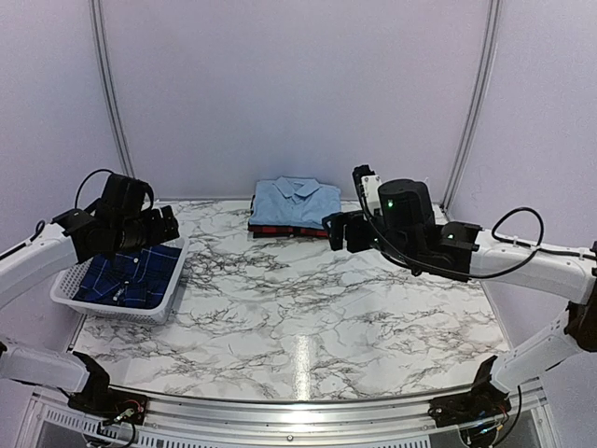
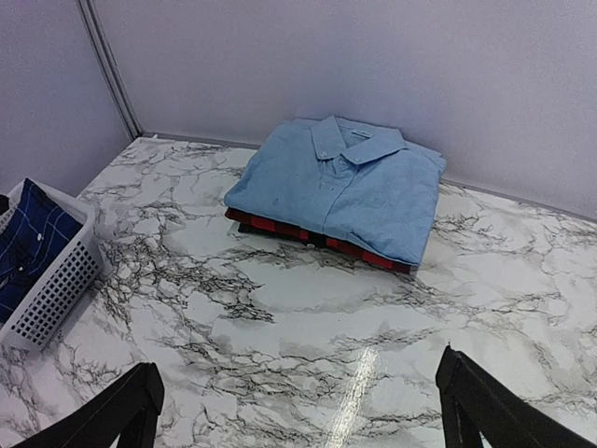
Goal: Fold and stack the long sleeve shirts
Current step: Pick up the crumpled shirt from the bin.
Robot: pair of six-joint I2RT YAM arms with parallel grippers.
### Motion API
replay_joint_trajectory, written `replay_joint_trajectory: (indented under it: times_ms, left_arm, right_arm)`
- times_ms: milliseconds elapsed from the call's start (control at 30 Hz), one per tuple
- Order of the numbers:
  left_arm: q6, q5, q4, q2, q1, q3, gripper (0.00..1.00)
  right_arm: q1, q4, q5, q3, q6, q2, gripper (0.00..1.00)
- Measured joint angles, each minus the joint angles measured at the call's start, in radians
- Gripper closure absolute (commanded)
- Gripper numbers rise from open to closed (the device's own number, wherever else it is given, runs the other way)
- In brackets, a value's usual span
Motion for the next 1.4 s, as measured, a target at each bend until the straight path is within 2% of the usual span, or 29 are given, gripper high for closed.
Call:
replay_joint_trajectory:
  times_ms: [167, 367, 533, 633, 733, 833, 867, 900, 1033, 1167, 1400]
  left_arm:
    - [-0.061, -0.031, -0.082, 0.002, 0.124, -0.074, 0.01]
    - [-0.101, -0.035, -0.101, 0.041, 0.259, -0.125, 0.01]
    - [-0.121, -0.027, -0.094, 0.088, 0.327, -0.183, 0.01]
    - [-0.134, -0.003, -0.085, 0.111, 0.359, -0.234, 0.05]
    - [-0.140, 0.021, -0.067, 0.137, 0.380, -0.278, 0.16]
    - [-0.156, 0.040, -0.038, 0.167, 0.384, -0.293, 0.41]
    - [-0.148, 0.048, -0.026, 0.178, 0.384, -0.296, 0.55]
    - [-0.156, 0.050, -0.016, 0.184, 0.384, -0.298, 0.64]
    - [-0.161, 0.066, 0.013, 0.180, 0.385, -0.301, 0.88]
    - [-0.150, 0.077, 0.016, 0.110, 0.385, -0.308, 1.00]
    - [-0.120, 0.095, -0.003, -0.058, 0.385, -0.287, 1.00]
  right_arm:
    - [0.000, 0.000, -0.020, 0.000, -0.006, 0.021, 0.01]
    - [0.000, 0.000, -0.038, 0.000, -0.009, 0.024, 0.02]
    - [0.000, 0.001, -0.044, -0.008, -0.009, 0.024, 0.01]
    - [0.000, 0.001, -0.046, -0.022, -0.009, 0.024, 0.01]
    - [0.000, 0.003, -0.047, -0.036, -0.008, 0.024, 0.01]
    - [0.000, 0.007, -0.048, -0.053, -0.008, 0.024, 0.02]
    - [0.000, 0.007, -0.050, -0.055, -0.008, 0.024, 0.01]
    - [0.000, 0.007, -0.051, -0.056, -0.007, 0.024, 0.01]
    - [0.000, 0.008, -0.055, -0.056, -0.002, 0.023, 0.01]
    - [0.000, 0.008, -0.057, -0.057, -0.001, 0.019, 0.01]
    - [0.000, 0.008, -0.057, -0.056, -0.001, 0.018, 0.02]
